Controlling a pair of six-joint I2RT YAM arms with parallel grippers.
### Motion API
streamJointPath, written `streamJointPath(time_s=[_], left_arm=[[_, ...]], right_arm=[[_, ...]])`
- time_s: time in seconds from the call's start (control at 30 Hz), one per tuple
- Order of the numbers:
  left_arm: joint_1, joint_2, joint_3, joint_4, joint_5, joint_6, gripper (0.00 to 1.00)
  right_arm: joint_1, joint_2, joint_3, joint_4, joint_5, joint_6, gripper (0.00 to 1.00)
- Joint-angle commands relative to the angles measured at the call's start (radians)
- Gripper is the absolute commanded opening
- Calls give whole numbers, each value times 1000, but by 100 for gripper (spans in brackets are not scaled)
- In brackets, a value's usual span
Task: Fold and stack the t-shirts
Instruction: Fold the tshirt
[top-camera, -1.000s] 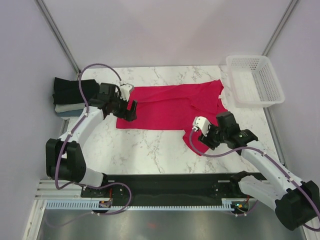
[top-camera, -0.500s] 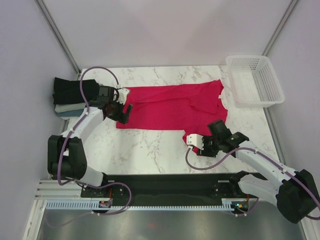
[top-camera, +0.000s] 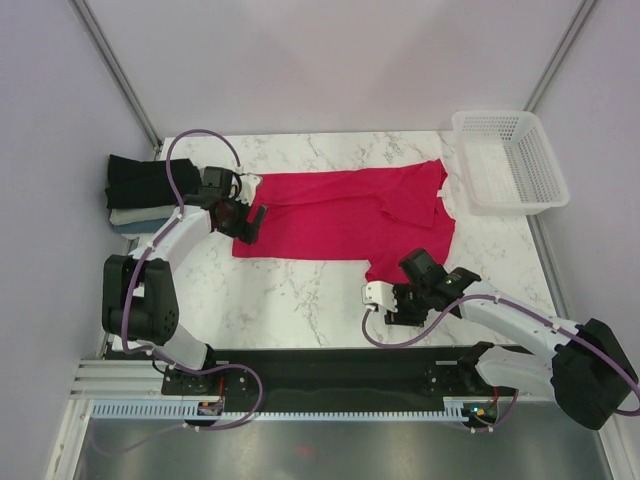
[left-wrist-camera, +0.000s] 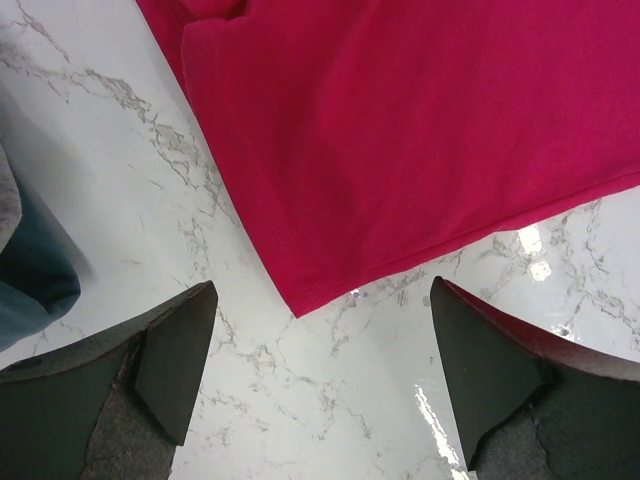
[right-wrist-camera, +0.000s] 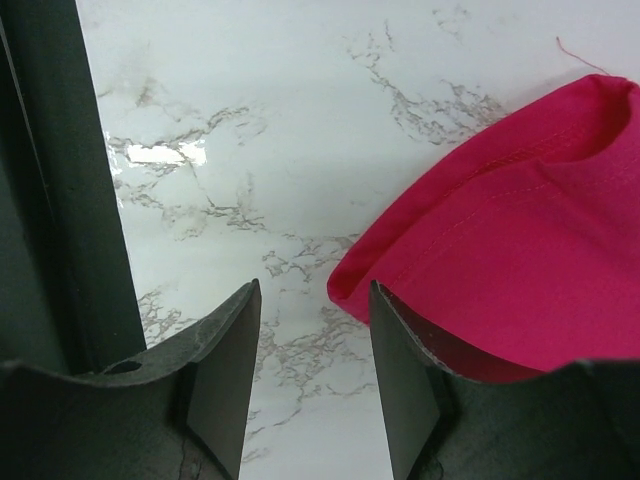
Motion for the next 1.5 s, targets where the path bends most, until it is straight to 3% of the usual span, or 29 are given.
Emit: streamJointPath(time_s=[0.0, 0.4, 0.6, 0.7, 0.73, 0.83, 1.0, 1.1, 1.23, 1.47], left_arm=[[11, -4, 36, 23, -13, -1, 95], [26, 13, 39, 20, -5, -26, 95], [27, 19, 22, 4, 1, -43, 95], [34, 18, 15, -23, 10, -69, 94], [37, 16, 8, -42, 10, -79, 94], [58, 10, 16, -91, 27, -129, 91], [127, 7, 11, -166, 141, -205, 84], [145, 54, 10, -181, 187, -208, 66], [179, 123, 27, -186, 228, -207, 54], [198, 199, 70, -183, 221, -201, 50]], right_arm=[[5, 5, -14, 44, 17, -7, 55], [7, 8, -96, 173, 101, 8, 53], [5, -1, -129, 263, 160, 34, 43], [5, -6, -129, 280, 186, 37, 26], [5, -9, -125, 279, 192, 39, 13], [5, -21, -87, 256, 227, 43, 0], [-19, -23, 15, 230, 241, 62, 0], [-36, -10, 53, 228, 232, 73, 0], [-39, 2, 62, 228, 227, 60, 0], [-45, -4, 62, 230, 224, 66, 0]])
